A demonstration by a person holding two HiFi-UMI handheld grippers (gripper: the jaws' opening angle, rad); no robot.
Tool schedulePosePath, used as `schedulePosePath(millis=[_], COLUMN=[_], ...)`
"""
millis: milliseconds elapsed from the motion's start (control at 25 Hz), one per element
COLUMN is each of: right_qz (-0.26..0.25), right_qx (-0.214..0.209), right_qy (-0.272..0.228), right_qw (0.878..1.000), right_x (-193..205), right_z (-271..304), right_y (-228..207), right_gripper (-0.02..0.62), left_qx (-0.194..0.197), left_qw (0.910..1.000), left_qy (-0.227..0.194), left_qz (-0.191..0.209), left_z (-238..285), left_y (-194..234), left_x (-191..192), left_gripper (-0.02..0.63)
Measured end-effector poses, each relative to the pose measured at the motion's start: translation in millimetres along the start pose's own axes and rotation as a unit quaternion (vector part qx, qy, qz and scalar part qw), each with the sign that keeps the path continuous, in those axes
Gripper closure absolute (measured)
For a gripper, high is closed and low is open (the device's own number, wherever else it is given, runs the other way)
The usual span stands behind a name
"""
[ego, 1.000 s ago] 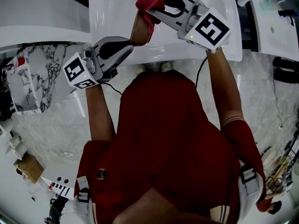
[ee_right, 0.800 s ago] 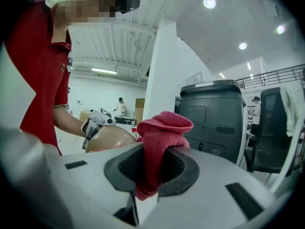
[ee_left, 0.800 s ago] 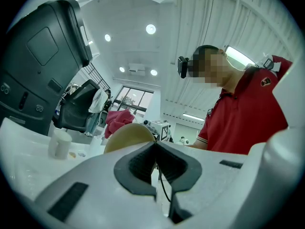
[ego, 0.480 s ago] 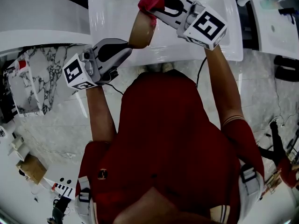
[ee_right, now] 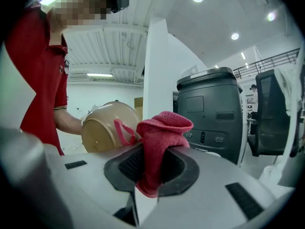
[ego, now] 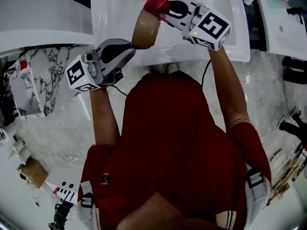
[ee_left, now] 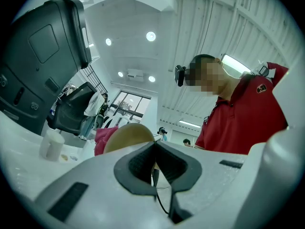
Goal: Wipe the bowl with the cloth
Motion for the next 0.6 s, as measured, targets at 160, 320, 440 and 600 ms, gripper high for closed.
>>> schedulePosePath(millis=[160,320,440,600], right_qz=[0.008,0.007,0.009,0.015], right_qx=[-0.005,-0.011,-0.016,-0.018], right_qy=[0.004,0.01,0.014,0.013], right_qw=[1.0,1.0,1.0,1.0], right_x=[5.7,11.0,15.6,20.6], right_z=[2.1,3.9,7.5,8.4], right_y=[4.1,9.7,15.4,19.7], right_gripper=[0.545,0.545,0.545,0.545], left_qx=[0.006,0.008,0.008,0.006], left_qw=[0.9998,0.9993,0.9991,0.9986], left_qy=[-0.017,-0.035,-0.042,-0.052], left_qz=[-0.003,-0.004,-0.005,-0.006], left_z=[-2.4,-2.6,-2.1,1.8], left_y=[-2.6,-3.9,-4.6,-5.3], left_x=[-0.3,-2.4,-2.5,-1.8], left_gripper=[0.594,0.594,0.594,0.594])
Point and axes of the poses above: the fingertips, and each gripper's own axes: z forward along the fingers, y to its left, x out of its underside, the point moved 10 cm from there along -z, backward along the fingers, and after that the axes turned 6 degrees about y, right-handed, at the moved point
